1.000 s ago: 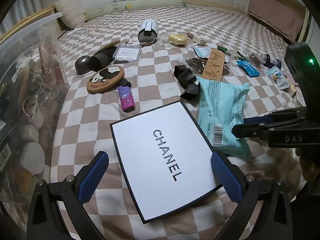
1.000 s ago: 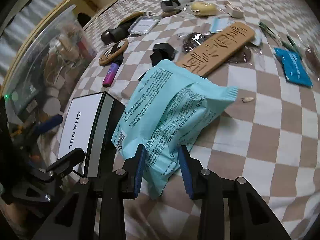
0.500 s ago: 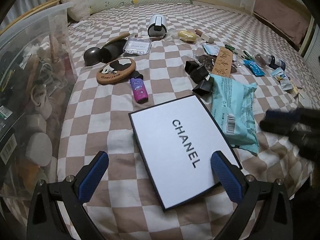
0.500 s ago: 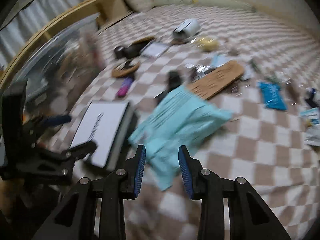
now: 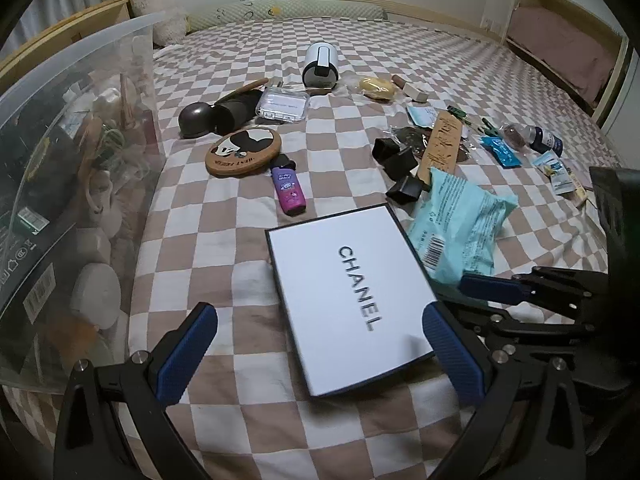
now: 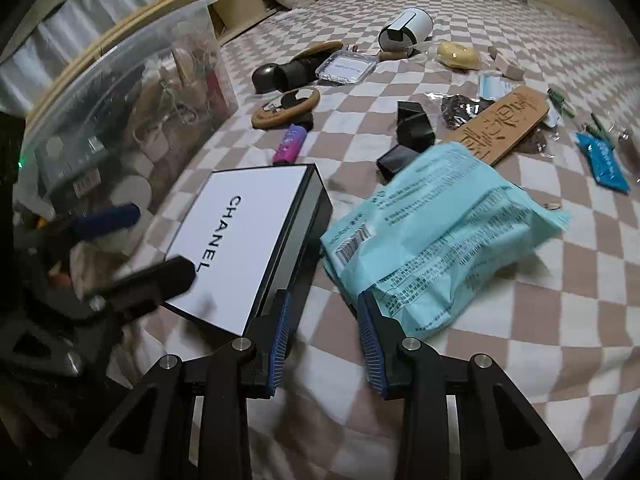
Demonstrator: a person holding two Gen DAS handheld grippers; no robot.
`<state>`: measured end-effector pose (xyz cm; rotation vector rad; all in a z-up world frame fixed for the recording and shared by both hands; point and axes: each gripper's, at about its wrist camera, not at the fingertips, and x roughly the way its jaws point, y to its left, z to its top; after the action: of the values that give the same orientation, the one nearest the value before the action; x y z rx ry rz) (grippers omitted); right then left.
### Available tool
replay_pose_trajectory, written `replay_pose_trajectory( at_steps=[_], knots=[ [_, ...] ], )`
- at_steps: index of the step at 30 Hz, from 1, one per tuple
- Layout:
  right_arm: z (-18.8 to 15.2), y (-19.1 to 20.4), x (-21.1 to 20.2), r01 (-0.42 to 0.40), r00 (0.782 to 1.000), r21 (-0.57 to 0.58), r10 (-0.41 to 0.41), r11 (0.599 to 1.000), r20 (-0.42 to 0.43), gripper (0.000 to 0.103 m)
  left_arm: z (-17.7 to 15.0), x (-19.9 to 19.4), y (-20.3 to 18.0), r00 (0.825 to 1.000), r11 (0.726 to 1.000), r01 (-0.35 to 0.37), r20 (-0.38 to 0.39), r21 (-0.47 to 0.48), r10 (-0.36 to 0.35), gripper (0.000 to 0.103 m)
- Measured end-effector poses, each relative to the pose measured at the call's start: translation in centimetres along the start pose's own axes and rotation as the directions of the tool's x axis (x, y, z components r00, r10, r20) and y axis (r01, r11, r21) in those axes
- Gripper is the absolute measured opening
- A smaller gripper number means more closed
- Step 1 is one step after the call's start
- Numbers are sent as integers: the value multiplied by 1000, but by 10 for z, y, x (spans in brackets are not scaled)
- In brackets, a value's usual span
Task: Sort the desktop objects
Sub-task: 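Grasp the white CHANEL box with the left tool while the right tool lifts the wipes pack, then lift the CHANEL box with the left tool while the right tool holds the wipes pack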
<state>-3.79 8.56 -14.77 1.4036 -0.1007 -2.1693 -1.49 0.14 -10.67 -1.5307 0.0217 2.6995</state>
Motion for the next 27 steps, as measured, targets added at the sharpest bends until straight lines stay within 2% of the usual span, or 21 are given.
replay_pose_trajectory(
  at_steps=[3,6,8,11,14,18,21,27],
  knots=[
    [-1,5,-2,-15,1000,3,15,1000,9,37,-1,1,3,1000,1000,-6,0,-7,6,103],
    [-5,8,-3,-65,998,10,65,998,2,37,0,-1,10,1000,999,-18,7,-29,18,103],
    [-10,10,-1,-72,997,5,72,997,-10,37,2,-1,15,999,998,-53,6,-28,53,103],
    [-17,11,4,-71,997,-2,71,997,-43,37,2,1,21,988,988,-153,-4,-4,153,103],
    [-21,9,12,-39,997,-22,38,999,-67,37,-1,7,27,978,979,-204,-40,22,205,103],
    [-25,8,22,-6,997,-85,-1,996,-83,37,-3,9,37,978,981,-194,-78,17,195,103],
    [-25,16,29,26,996,-175,-40,984,-74,37,-5,9,40,973,977,-212,-86,36,215,103],
    [-18,24,45,53,996,-262,-69,963,-49,37,-8,8,33,963,963,-250,-80,99,258,103]
  ],
)
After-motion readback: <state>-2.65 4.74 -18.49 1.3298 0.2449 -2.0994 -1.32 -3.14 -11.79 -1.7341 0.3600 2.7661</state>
